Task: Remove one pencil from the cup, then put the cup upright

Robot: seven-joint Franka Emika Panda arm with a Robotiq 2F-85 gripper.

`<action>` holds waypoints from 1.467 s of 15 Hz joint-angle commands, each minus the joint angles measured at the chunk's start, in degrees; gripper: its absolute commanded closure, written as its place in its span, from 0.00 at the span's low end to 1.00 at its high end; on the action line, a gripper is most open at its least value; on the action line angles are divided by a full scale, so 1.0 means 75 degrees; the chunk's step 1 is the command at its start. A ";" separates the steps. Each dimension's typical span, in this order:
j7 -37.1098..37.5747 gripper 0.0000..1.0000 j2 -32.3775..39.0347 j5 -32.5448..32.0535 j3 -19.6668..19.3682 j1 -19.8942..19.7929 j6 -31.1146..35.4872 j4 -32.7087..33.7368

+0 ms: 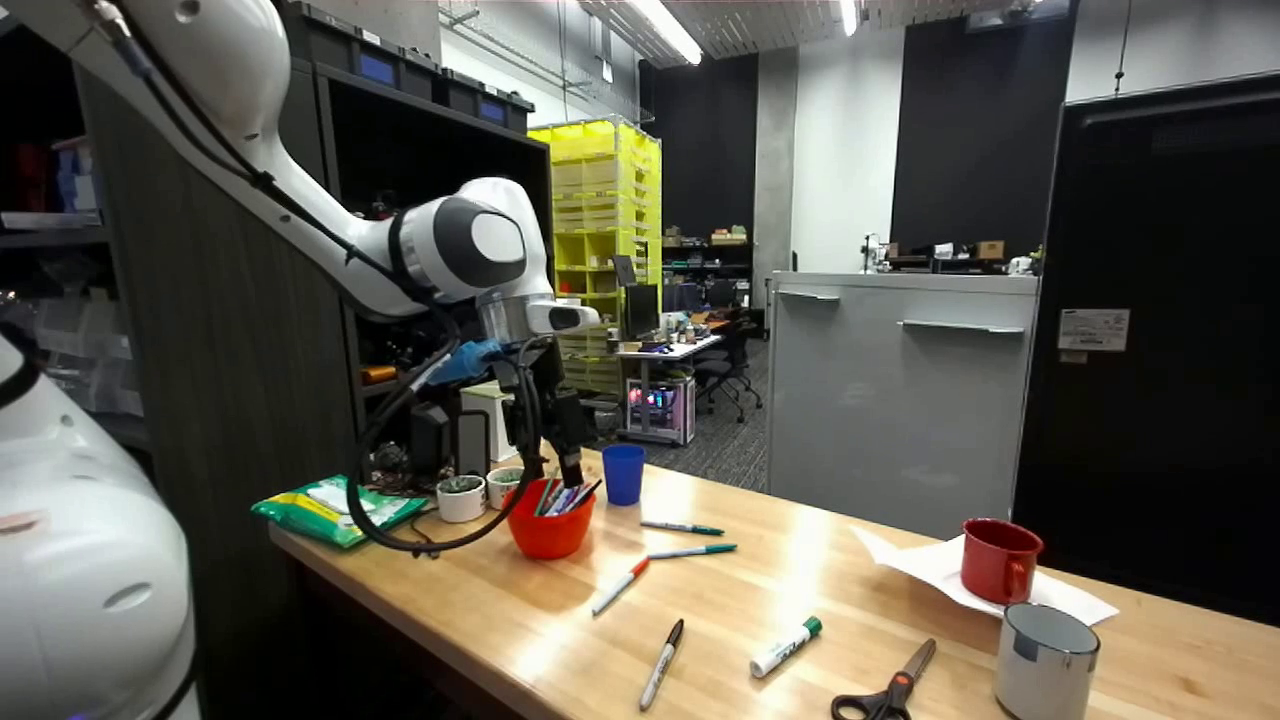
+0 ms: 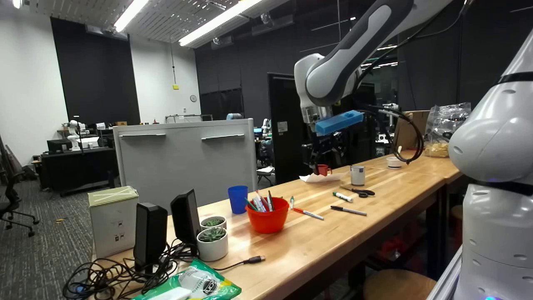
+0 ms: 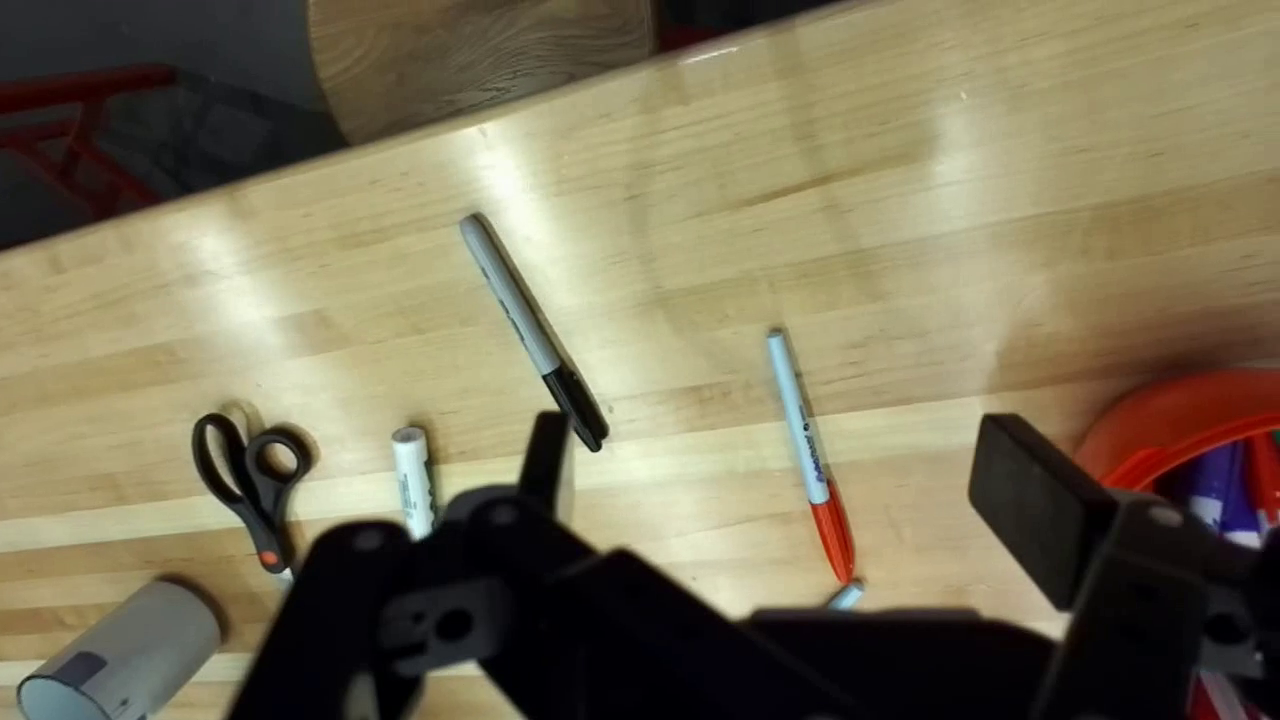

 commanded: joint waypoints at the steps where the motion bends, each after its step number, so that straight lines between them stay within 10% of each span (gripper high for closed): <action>1: 0.0670 0.00 -0.0043 0.0521 0.0090 0.0416 0.0003 -0.0043; 8: 0.2878 0.00 0.0763 0.1221 0.0789 0.0906 0.1758 0.0024; 14: 0.5169 0.00 0.2520 -0.0599 0.1294 0.0559 0.3639 0.0740; 22: 0.6908 0.00 0.4482 -0.3010 0.1074 0.0650 0.3699 0.2385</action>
